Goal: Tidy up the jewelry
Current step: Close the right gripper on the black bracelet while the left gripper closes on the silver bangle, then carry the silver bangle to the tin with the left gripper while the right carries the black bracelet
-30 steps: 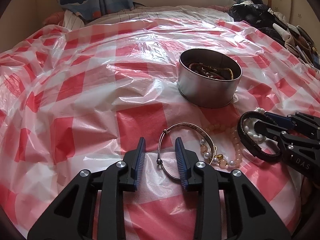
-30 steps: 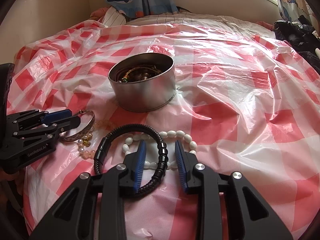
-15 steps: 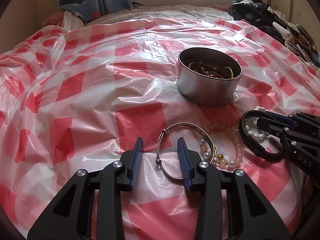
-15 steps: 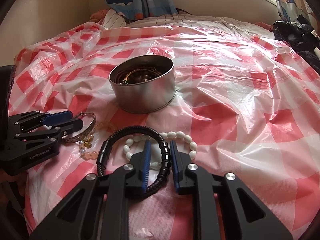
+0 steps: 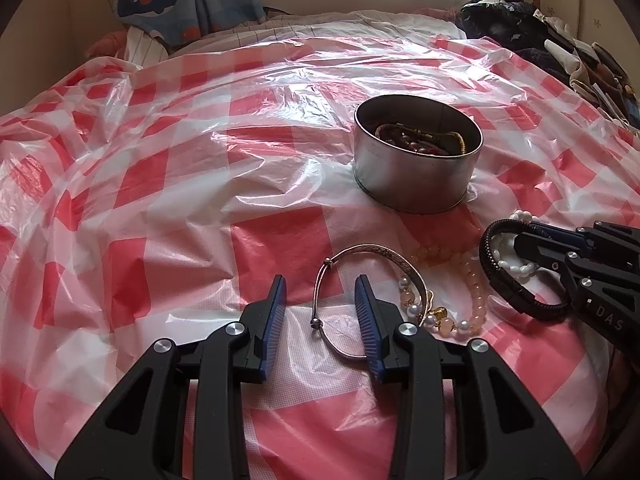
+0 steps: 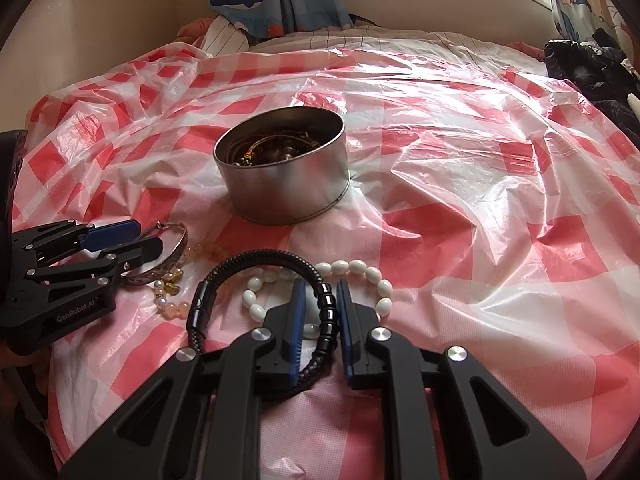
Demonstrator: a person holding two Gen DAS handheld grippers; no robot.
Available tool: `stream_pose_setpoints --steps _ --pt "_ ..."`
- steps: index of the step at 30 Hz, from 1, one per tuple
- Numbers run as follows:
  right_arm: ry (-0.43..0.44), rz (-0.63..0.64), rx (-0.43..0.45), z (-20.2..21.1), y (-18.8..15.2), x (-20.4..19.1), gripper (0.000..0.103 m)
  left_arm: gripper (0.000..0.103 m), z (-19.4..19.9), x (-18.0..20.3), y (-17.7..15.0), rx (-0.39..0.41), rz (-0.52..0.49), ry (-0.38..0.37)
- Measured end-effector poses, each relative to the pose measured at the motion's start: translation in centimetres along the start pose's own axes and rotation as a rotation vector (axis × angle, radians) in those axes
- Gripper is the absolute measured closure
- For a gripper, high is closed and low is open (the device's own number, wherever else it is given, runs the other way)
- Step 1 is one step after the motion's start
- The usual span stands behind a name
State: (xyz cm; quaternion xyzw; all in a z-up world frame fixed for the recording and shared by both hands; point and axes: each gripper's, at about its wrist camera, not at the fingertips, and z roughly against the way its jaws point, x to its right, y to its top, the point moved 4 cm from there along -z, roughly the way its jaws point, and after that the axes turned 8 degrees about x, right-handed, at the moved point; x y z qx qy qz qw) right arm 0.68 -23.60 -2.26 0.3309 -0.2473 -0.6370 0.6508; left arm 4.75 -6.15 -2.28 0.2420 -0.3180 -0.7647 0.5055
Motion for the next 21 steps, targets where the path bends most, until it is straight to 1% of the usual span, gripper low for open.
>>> stream_pose_setpoints --steps 5,6,7,8,11,18,19,21 --pt "0.0 0.001 0.009 0.11 0.04 -0.05 0.087 0.069 0.23 0.59 0.06 0.014 -0.04 0.022" --pt "0.0 0.003 0.014 0.14 0.07 -0.09 0.087 0.073 0.27 0.68 0.07 0.017 -0.043 0.021" --pt "0.0 0.004 0.015 0.16 0.09 -0.11 0.087 0.08 0.28 0.73 0.07 0.017 -0.045 0.016" --pt "0.0 0.004 0.013 0.13 0.07 -0.09 0.087 0.082 0.25 0.7 0.06 0.015 -0.044 0.01" --pt "-0.004 0.006 -0.002 -0.11 -0.02 -0.09 0.087 0.083 0.2 0.67 0.08 0.014 -0.04 0.006" --pt "-0.006 0.007 0.002 -0.03 -0.09 -0.24 0.086 0.084 0.03 0.38 -0.04 0.012 -0.012 -0.007" --pt "-0.004 0.007 0.004 0.0 -0.09 -0.24 0.086 0.09 0.04 0.38 -0.04 0.014 -0.011 -0.008" --pt "0.002 0.005 0.013 0.15 -0.04 -0.29 0.088 0.098 0.18 0.31 -0.01 0.022 -0.006 -0.01"
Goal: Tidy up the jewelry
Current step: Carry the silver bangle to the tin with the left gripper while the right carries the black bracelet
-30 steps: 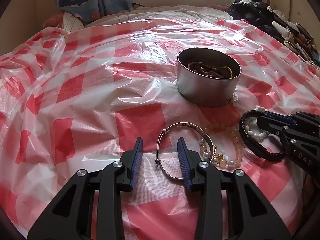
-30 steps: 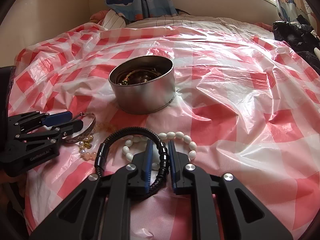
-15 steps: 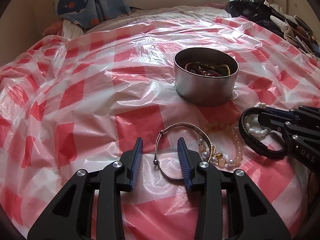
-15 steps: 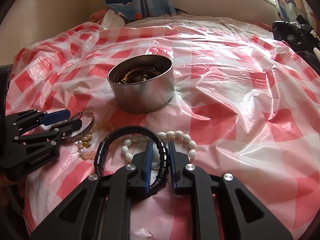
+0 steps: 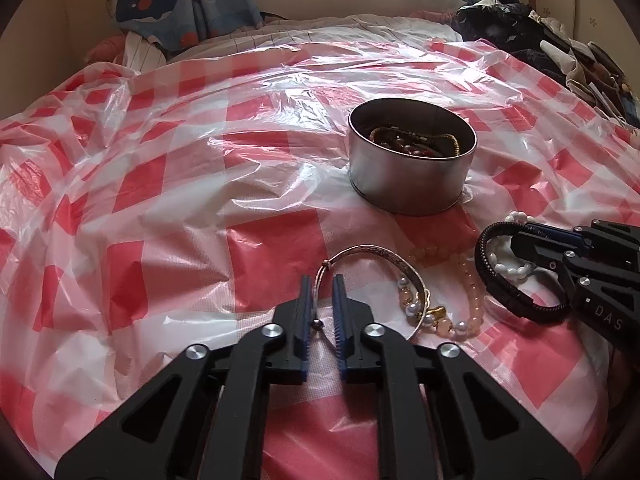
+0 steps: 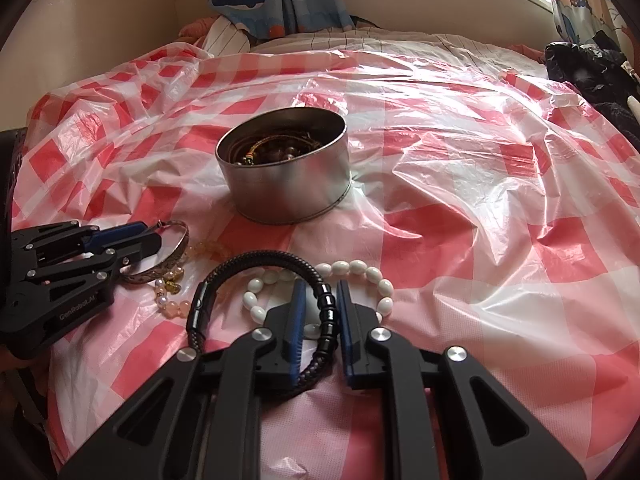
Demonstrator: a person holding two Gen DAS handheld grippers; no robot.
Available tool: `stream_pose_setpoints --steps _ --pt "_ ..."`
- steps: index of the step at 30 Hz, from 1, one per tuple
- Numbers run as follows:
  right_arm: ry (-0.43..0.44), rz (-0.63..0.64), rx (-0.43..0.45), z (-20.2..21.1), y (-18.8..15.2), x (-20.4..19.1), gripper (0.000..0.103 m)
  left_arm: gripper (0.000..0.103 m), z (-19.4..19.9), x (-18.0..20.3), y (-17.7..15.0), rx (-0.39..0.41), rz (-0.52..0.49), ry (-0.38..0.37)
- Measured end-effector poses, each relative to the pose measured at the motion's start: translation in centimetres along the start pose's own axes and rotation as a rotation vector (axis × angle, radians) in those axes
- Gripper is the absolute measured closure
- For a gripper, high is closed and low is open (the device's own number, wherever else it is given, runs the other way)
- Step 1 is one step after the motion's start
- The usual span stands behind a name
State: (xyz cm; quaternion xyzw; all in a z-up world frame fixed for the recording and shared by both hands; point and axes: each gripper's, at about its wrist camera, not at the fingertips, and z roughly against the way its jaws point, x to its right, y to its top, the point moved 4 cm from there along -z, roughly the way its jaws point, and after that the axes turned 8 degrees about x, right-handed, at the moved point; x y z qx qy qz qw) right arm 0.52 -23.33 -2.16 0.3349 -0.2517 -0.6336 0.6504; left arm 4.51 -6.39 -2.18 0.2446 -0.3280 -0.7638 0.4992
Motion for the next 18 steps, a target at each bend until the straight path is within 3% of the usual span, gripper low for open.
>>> stream_pose_setpoints --steps 18 --pt "0.034 -0.045 0.047 0.67 0.47 0.41 0.09 0.099 0.56 -0.13 0.41 0.032 0.026 -0.024"
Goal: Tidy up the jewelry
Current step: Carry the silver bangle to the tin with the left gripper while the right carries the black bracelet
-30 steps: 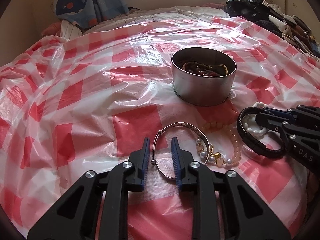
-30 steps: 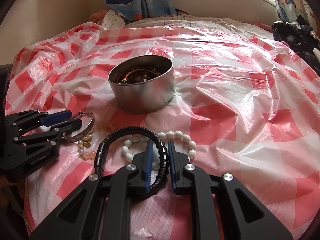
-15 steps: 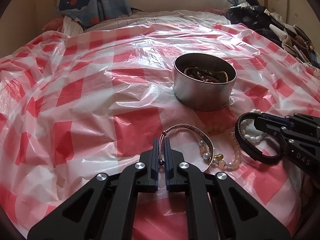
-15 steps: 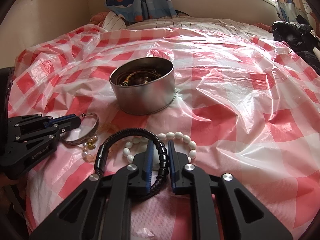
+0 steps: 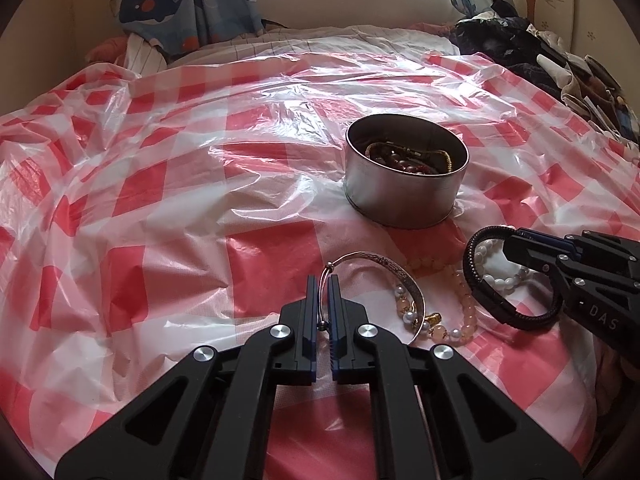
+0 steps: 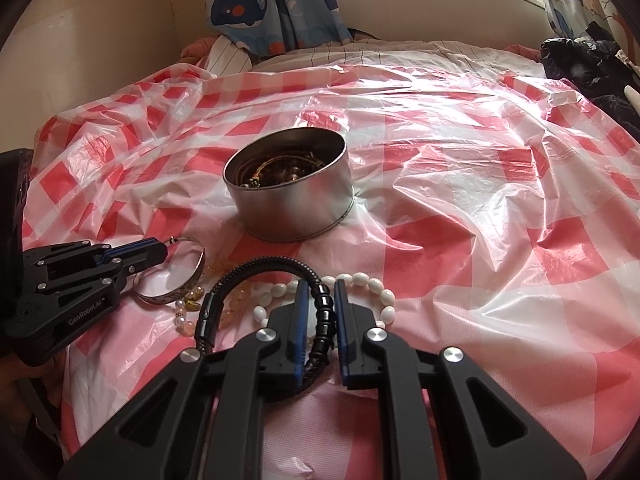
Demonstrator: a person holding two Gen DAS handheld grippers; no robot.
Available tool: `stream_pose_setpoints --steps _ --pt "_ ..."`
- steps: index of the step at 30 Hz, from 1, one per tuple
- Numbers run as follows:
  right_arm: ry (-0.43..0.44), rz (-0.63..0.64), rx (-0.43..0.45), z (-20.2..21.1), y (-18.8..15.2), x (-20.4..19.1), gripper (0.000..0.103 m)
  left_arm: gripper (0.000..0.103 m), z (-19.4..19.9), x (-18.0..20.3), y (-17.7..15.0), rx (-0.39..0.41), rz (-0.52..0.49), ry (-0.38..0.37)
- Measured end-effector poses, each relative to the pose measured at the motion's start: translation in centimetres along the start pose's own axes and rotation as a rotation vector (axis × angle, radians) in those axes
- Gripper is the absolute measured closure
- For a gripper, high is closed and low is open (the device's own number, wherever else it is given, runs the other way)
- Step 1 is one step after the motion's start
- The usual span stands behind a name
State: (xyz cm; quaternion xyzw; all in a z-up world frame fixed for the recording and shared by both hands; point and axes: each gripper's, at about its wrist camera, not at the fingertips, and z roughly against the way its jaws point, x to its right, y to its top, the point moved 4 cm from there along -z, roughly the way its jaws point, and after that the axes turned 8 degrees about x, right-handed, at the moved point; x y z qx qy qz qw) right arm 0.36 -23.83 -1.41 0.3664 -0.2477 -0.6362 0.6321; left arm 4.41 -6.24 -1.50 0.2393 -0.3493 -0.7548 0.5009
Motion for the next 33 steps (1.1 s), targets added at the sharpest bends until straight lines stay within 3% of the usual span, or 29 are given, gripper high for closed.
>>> stream_pose_setpoints --steps 22,33 --pt "0.022 -0.032 0.055 0.8 0.7 0.1 0.09 0.099 1.3 -0.2 1.0 0.053 0.046 -0.053" --pt "0.059 -0.098 0.142 2.5 2.7 0.7 0.09 0.1 4.6 0.9 3.9 0.177 0.075 -0.139"
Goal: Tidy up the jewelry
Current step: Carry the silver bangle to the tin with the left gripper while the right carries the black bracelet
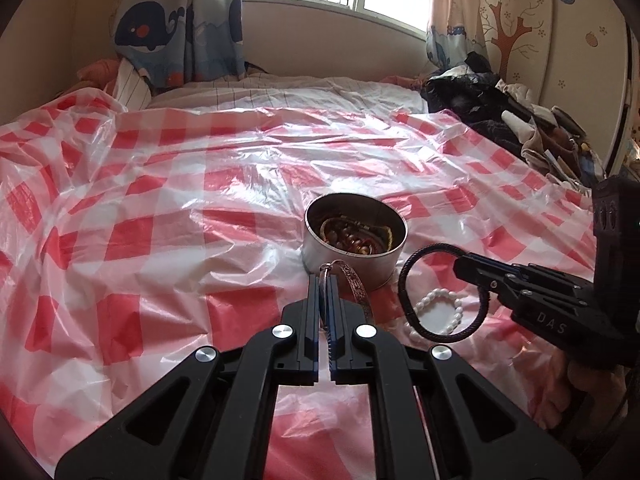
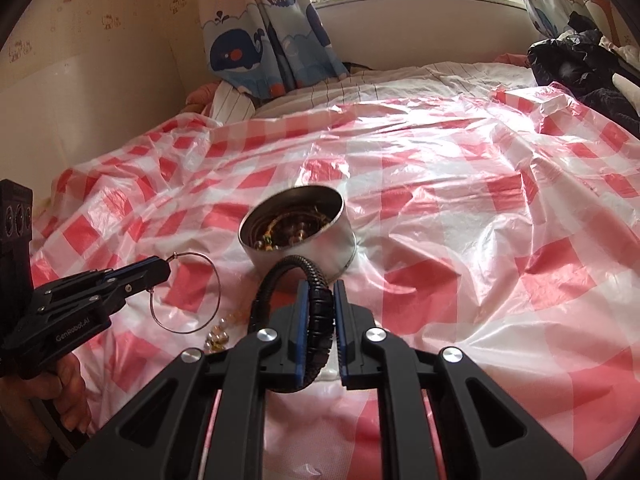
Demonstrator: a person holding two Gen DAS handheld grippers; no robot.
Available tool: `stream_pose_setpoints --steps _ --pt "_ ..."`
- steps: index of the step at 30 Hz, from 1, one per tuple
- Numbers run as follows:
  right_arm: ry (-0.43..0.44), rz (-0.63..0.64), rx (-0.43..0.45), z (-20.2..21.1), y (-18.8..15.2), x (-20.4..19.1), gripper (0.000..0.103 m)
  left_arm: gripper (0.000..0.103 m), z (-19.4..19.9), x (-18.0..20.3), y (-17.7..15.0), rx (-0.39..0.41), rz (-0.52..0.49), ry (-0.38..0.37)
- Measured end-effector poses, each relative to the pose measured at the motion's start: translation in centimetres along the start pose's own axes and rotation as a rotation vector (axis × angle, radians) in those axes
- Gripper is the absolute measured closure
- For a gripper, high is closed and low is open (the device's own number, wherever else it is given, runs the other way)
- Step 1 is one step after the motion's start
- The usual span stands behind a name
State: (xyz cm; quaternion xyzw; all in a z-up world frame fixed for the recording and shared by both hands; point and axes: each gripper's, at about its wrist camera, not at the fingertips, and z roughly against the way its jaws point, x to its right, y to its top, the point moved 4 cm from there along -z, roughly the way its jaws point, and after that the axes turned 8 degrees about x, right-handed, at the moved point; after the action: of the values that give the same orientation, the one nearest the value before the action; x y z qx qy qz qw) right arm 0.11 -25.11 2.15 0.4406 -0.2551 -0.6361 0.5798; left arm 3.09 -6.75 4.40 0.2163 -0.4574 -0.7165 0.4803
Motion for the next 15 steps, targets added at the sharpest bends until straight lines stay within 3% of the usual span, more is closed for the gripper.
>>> stream_pose_setpoints --steps 4,10,13,15 --pt "0.002 0.004 0.027 -0.3 1.5 -0.2 0.09 0.1 -0.4 0.8 2.0 0.041 0.033 -0.017" --pt "-0.007 -0.016 0.052 -2.2 3.8 0.3 0.09 0.1 -4.5 0.9 4.2 0.064 0.117 -0.042" --pt "-0.011 -0.027 0.045 -4.1 4.8 0.5 0.09 0.098 -7.4 0.7 4.2 -0.002 0.105 -0.014" --pt "-0.008 -0.013 0.029 -5.9 5.4 0.2 0.09 0.088 -9.0 0.6 3.7 -0.07 0.079 0.013"
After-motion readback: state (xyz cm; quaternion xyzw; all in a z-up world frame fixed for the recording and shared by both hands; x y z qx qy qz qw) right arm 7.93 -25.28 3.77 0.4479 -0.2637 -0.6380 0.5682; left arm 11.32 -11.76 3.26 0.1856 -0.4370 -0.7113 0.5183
